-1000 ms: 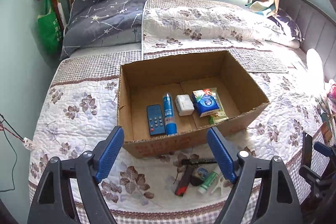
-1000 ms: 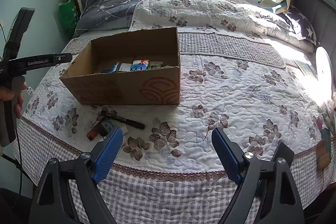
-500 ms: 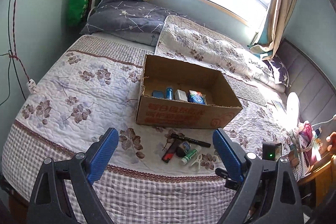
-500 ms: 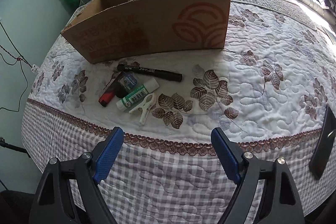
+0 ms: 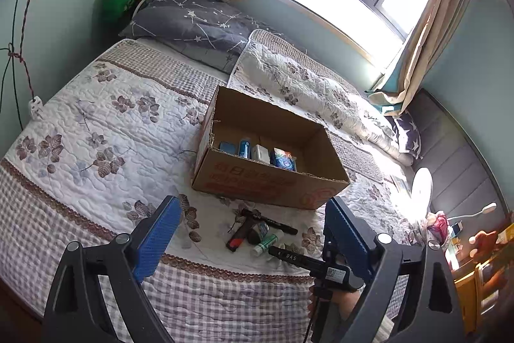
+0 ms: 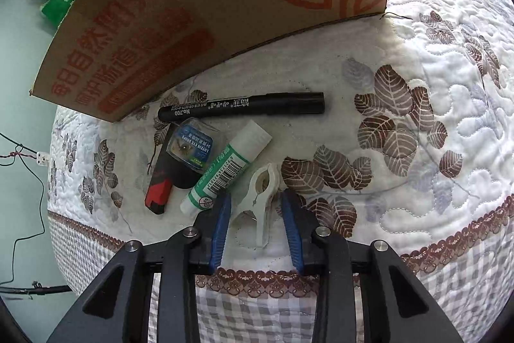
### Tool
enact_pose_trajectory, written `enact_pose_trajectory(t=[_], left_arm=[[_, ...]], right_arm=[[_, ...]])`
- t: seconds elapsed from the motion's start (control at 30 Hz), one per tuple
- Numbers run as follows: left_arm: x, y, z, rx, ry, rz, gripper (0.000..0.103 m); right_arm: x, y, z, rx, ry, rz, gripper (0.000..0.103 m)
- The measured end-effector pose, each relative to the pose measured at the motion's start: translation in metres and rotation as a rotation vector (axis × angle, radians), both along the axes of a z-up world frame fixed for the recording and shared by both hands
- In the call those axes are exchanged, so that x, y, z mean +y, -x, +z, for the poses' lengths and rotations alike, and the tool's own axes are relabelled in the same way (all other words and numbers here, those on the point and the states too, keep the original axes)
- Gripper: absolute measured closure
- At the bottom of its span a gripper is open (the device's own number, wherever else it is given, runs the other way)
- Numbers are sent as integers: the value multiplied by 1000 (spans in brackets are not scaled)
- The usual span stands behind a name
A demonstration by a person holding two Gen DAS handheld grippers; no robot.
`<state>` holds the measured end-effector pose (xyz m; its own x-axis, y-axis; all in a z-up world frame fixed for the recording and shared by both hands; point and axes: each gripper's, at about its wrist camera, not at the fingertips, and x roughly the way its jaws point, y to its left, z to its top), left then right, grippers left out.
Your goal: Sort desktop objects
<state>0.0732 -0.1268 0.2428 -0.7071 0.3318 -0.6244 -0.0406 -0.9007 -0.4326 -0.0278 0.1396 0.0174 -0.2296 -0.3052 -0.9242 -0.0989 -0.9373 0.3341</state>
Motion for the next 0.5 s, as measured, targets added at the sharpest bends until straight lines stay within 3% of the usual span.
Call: enact_pose_trajectory(t=[0.23,0.33,0.5], left_arm=[[1,-2,0,-5,2,-3,0],[-1,-4,1,-1,-3,3,0],[0,-3,2,2,-9,8,0]], right_arm=[[-17,-4,12,52,-127,175,82],[-13,-22,40,132,-118,222,82],[4,-37,112,309,-155,286,82]])
